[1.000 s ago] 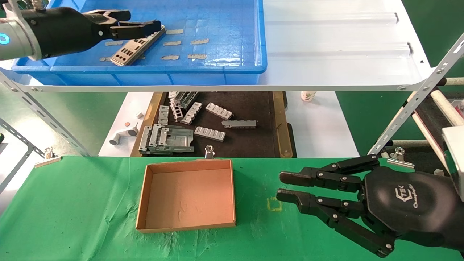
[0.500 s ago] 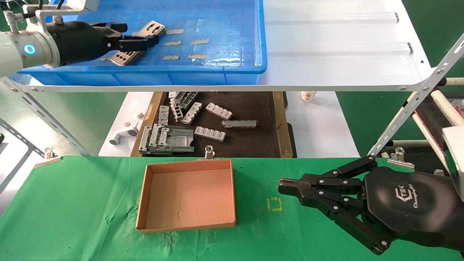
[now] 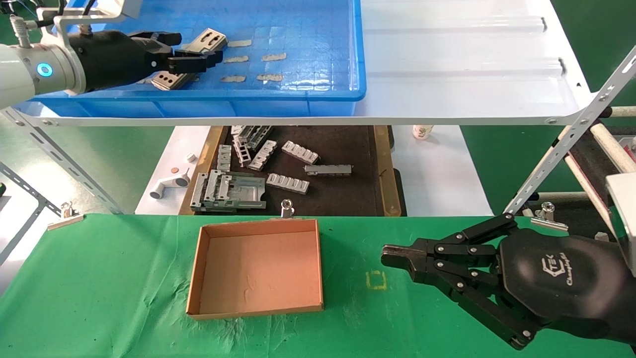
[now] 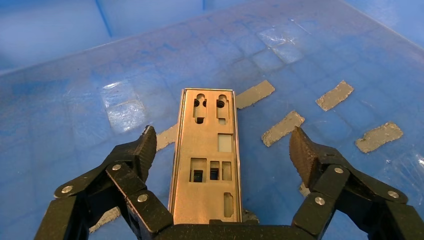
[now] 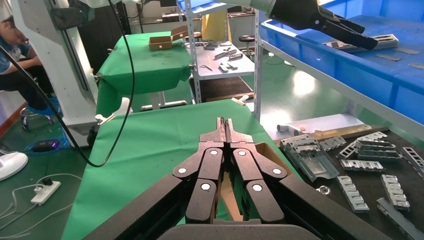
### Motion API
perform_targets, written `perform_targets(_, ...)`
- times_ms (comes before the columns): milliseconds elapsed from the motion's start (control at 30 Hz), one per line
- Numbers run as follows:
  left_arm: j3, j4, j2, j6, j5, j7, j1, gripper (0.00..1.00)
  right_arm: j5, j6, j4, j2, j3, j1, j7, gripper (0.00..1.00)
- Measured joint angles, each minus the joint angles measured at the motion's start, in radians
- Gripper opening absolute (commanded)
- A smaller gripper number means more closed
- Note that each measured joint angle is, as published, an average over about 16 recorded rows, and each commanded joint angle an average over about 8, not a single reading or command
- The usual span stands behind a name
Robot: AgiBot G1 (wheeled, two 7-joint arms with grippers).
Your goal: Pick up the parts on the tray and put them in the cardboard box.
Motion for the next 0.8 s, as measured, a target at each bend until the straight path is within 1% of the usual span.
perform_targets(800,-0.004,0.026,0.008,-0.014,-0.005,0.047,-0.002,0.00,0.000,0.000,0.000,0.000,0.000,0.000,0.000,0.00)
